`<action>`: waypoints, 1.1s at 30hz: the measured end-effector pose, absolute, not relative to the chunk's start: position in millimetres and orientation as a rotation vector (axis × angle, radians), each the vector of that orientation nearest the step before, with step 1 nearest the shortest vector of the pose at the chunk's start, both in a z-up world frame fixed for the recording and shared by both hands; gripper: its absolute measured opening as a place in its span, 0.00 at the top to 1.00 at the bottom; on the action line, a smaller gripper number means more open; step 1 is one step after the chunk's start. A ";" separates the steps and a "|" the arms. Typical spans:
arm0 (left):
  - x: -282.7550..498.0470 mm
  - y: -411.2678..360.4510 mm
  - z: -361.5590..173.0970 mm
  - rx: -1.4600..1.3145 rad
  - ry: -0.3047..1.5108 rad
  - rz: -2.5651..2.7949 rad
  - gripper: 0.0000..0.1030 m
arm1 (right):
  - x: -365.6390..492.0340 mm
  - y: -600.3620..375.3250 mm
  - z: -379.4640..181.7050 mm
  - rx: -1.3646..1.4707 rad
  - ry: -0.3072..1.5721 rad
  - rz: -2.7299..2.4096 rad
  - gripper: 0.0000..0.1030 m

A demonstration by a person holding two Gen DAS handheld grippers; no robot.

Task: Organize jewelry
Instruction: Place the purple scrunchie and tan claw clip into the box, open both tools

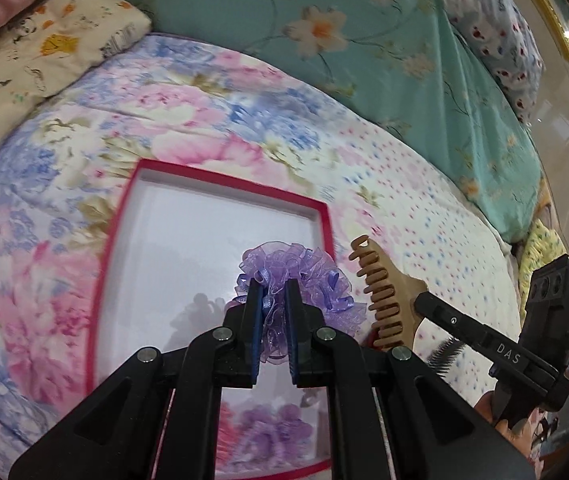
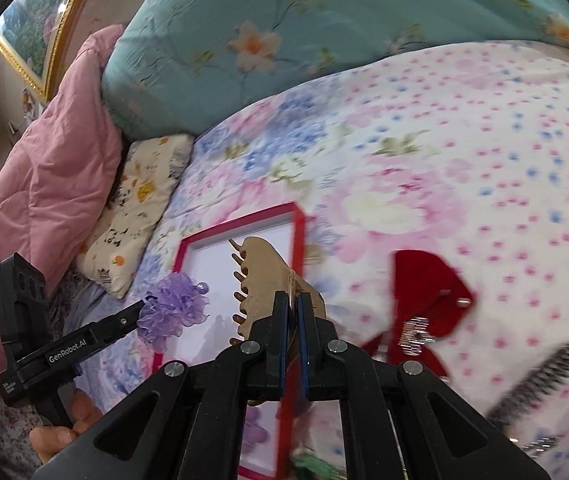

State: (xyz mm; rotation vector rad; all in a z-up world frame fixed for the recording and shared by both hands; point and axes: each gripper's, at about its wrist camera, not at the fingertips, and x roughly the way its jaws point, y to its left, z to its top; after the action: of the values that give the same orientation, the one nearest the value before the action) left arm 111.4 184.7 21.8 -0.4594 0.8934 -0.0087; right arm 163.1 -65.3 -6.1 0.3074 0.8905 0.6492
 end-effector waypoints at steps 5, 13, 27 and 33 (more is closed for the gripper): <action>117.2 206.1 14.9 -0.473 0.887 0.034 0.92 | 169.6 -34.0 -7.9 0.291 0.898 0.681 0.96; 137.1 231.1 -3.9 -0.492 0.895 0.079 0.92 | 187.6 2.6 -16.5 0.256 0.907 0.695 0.96; 175.0 249.2 -41.6 -0.470 0.925 0.131 0.92 | 217.2 35.9 -45.8 0.193 0.941 0.655 0.96; 177.3 249.3 -51.9 -0.472 0.951 0.139 0.91 | 217.9 43.5 -45.3 0.157 0.928 0.659 0.96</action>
State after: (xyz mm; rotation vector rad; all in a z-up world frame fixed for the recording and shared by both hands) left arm 177.3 249.3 -51.9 -0.4718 0.9513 0.1390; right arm 217.9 43.5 -45.3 0.1572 0.9283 0.6594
